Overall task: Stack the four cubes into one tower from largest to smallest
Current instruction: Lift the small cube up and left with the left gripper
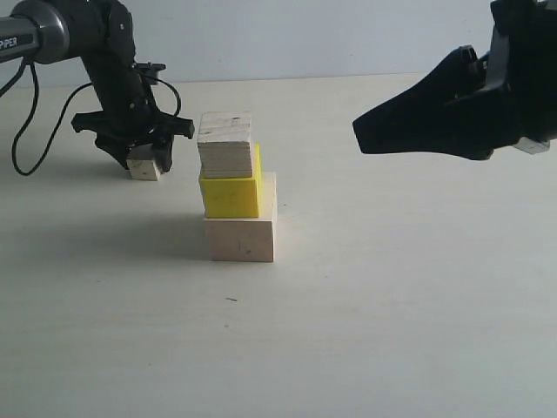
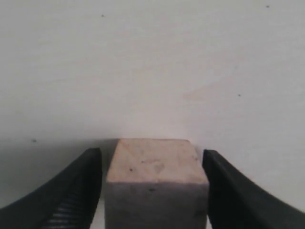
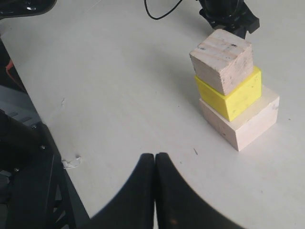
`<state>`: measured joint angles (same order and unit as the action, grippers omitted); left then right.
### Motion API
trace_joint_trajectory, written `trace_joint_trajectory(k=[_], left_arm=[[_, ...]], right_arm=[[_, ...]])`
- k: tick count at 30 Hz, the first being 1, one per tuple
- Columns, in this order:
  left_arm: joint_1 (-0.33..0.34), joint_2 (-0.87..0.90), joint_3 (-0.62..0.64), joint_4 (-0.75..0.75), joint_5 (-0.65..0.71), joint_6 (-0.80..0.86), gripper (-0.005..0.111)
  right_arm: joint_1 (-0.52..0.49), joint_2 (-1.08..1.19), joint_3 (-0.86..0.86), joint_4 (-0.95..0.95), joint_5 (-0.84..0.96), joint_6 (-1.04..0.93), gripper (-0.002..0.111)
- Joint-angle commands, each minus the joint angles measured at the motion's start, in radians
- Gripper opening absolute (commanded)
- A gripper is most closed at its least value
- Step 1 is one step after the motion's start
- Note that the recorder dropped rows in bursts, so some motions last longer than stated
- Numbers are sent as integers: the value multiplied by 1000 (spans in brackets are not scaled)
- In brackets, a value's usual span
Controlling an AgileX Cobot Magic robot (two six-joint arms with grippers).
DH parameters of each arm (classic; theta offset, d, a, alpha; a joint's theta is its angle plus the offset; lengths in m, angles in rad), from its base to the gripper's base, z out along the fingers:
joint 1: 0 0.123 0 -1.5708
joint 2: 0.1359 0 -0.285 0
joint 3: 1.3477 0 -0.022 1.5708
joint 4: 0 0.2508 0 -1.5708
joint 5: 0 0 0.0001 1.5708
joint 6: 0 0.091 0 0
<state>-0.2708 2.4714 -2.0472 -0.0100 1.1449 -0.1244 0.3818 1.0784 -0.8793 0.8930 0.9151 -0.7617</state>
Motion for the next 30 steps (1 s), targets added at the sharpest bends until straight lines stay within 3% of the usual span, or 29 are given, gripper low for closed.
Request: trace_joint_trajectory(k=[1,9,15,20,23,25,30], left_arm=[[3,-5,-2,0,-8,1,42],[3,-19,-2,0,0,21,0],[19,-110,-2,-13,35,74,0],[99,-273,0,-261,38,279,0],[155,-438,119,-422,-30,479,0],[180,-539,266,-592,-95,638,0],[192,-734,592,-922,-129,1036,0]], right_arm=[[-5,-7,5,15,1,3,0],[-5,-7,5,15,-1,3,0],[-5,-7,5,15,-1,3,0],[-5,-7,5,13,-1,-5,0],[-5,-7,5,13,1,-26,0],[-5,-7,5,13,1,-50,0],[-5,-7,5,13,-4,-85,0]])
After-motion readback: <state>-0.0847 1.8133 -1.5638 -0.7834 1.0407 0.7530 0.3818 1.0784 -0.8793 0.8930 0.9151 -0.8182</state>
